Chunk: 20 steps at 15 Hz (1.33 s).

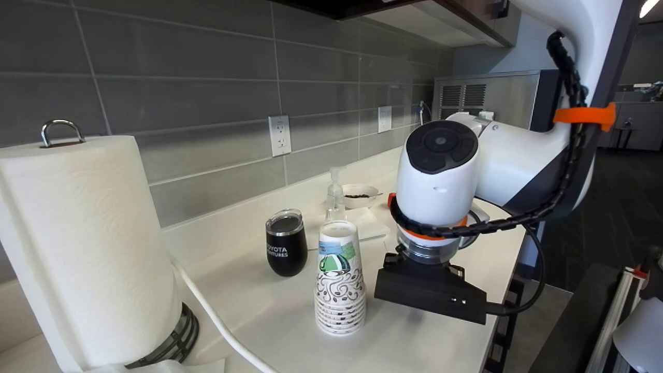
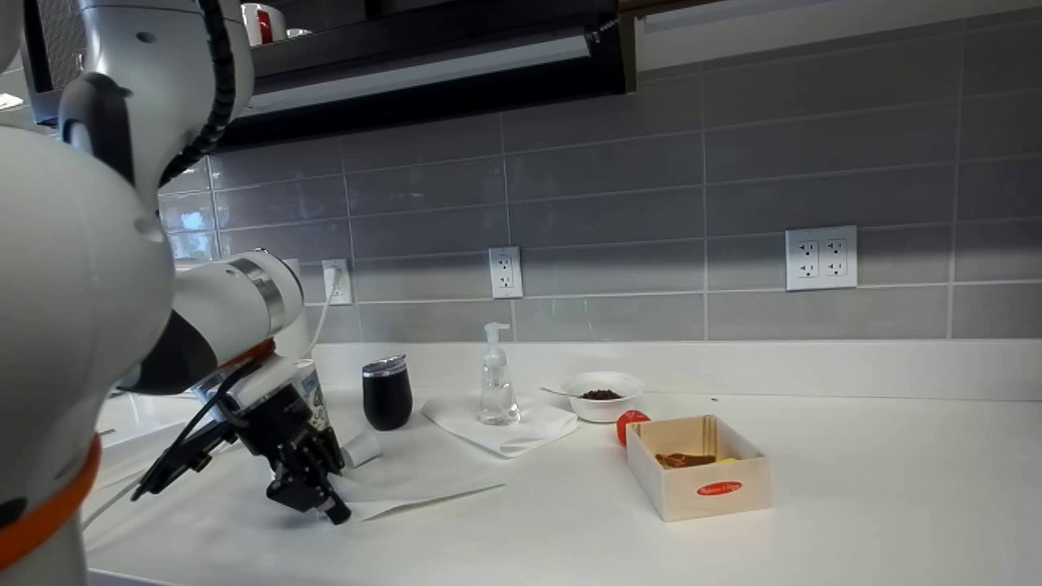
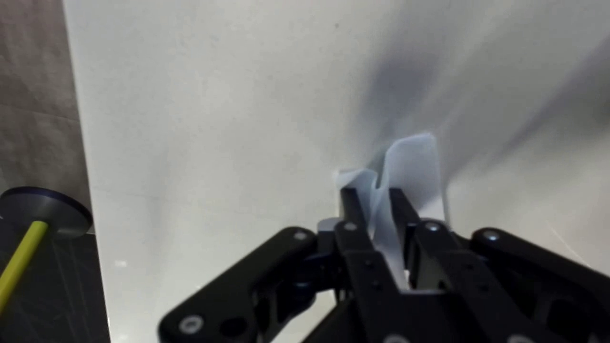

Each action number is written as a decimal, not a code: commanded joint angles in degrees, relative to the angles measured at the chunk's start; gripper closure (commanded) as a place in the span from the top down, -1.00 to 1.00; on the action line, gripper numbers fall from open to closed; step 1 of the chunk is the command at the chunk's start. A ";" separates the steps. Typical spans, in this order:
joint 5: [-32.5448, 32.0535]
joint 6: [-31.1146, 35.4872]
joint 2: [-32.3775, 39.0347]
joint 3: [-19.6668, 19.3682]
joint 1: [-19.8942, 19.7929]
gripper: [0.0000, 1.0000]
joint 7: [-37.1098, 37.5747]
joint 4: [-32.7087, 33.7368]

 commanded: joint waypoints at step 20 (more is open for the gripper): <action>10.85 -3.81 -5.05 2.39 1.50 -1.00 -7.19 -0.46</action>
